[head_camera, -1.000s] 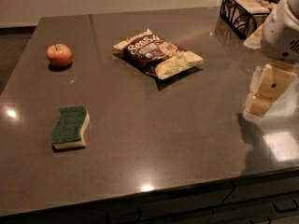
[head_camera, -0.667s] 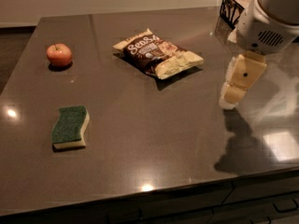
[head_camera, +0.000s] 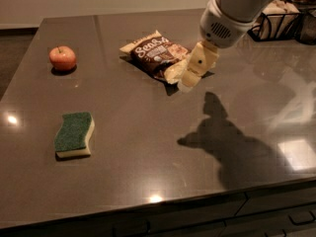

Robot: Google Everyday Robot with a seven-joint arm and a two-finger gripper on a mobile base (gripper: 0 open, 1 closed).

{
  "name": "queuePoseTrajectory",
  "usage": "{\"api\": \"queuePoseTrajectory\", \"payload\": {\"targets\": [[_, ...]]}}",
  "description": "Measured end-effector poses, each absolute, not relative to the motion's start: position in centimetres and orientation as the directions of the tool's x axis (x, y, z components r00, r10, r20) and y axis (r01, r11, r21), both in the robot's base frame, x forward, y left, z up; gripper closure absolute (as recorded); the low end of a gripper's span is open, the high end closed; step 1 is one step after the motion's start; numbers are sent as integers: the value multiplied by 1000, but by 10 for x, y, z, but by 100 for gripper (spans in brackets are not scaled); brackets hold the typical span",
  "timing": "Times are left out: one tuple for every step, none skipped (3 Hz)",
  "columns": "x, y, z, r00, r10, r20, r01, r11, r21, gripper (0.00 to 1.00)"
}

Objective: Move brown chip bag near sponge

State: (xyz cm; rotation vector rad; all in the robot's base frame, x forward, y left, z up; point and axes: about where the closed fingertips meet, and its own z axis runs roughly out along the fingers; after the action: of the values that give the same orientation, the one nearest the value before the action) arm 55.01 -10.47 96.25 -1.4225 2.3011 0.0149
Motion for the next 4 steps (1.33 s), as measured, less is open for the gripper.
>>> {"api": "queuePoseTrajectory", "payload": {"targets": [[593,-71,947,-437,-798,-416,-814,547,-194,0],[620,-51,936,-463,-775,-431,-798,576,-178,0],[641,-31,921,-477,-761,-439,-790,591,-166,0],[667,-24,898,-473,-772,-425,-787,587,-191,0]]}}
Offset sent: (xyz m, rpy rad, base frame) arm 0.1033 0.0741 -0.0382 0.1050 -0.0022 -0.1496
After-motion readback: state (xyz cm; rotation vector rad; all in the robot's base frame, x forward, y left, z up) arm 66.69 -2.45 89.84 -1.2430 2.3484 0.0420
